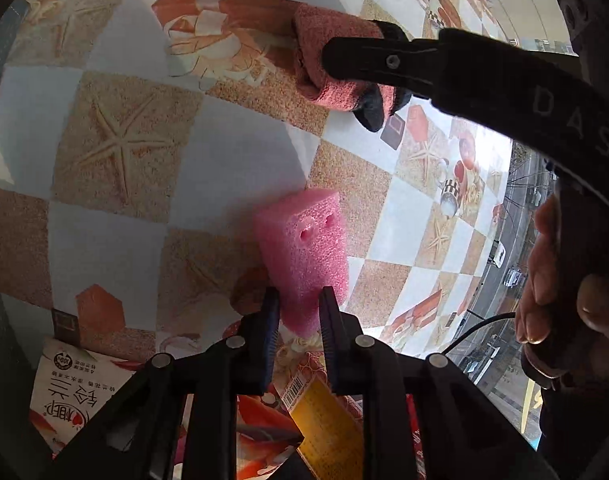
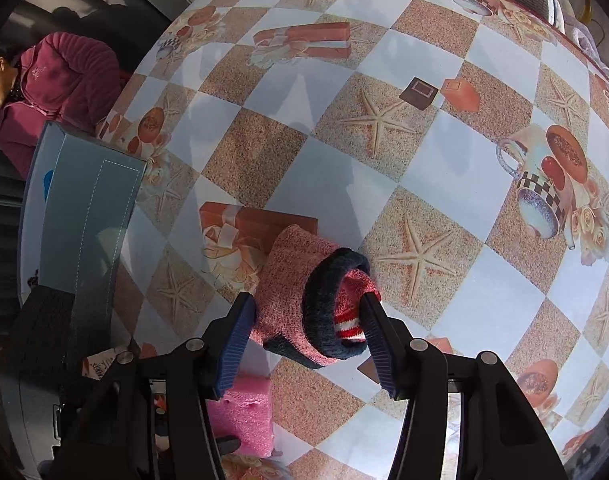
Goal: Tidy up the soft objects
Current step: 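Carry the pink sponge and pink knit hat over the white box with both tools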
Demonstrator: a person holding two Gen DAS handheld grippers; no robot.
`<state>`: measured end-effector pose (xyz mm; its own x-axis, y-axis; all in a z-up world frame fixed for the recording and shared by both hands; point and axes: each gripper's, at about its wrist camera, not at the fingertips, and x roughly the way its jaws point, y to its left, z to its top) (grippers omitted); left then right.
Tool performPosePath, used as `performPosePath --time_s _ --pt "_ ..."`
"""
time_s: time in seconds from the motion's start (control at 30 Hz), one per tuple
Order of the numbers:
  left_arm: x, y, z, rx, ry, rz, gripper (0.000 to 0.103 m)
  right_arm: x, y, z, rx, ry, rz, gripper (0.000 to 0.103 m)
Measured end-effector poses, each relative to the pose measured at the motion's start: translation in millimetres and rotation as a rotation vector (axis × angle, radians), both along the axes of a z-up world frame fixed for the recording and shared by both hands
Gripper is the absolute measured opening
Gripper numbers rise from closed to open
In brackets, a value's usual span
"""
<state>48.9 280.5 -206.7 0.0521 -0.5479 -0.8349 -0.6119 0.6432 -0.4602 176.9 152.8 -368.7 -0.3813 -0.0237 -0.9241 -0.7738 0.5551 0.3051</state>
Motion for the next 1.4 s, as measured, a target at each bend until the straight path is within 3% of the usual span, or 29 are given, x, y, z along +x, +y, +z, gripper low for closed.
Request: performPosePath --time_s 0.1,0.17,0.23,0.27,0.33,0.43,0.47,0.57,0.63,0.93,1.23,1.4 --pt "5 -7 -4 -0.022 0.009 0.017 0.022 0 -5 6 0.003 -0.019 -0.017 0.019" --pt "8 -9 -3 0.003 0.008 0.011 0.023 8 -16 22 0.022 -0.057 -0.041 0.019" --pt "14 -16 -7 0.035 0.027 0.005 0.032 22 -35 37 0.031 -0.084 -0.089 0.019" --pt "15 -17 -10 0.039 0.042 0.002 0.048 27 -47 45 0.023 -0.1 -0.118 0.019" --pt "21 -16 -7 0.041 0.006 0.007 0.053 32 -72 58 0.002 -0.124 -0.165 0.019" --pt "29 -19 -5 0.061 -0.019 -0.027 0.052 32 -107 77 -0.019 -0.138 -0.237 0.019" --pt "31 -21 -5 0.066 -0.023 -0.043 0.036 29 -119 84 -0.024 -0.143 -0.259 0.019" --pt "38 -29 -2 0.102 -0.029 -0.107 0.035 19 -146 99 -0.045 -0.16 -0.298 0.019" --pt "42 -36 5 0.127 -0.043 -0.138 0.028 10 -159 110 -0.053 -0.174 -0.324 0.019" --pt "31 -46 72 0.221 -0.162 -0.304 0.023 -32 -203 175 -0.031 -0.231 -0.456 0.019" --pt "4 -65 185 0.351 -0.411 -0.481 0.023 -75 -231 236 -0.034 -0.315 -0.554 0.019" --pt "-23 -99 221 0.385 -0.493 -0.608 0.023 -104 -227 265 -0.025 -0.335 -0.562 0.019"
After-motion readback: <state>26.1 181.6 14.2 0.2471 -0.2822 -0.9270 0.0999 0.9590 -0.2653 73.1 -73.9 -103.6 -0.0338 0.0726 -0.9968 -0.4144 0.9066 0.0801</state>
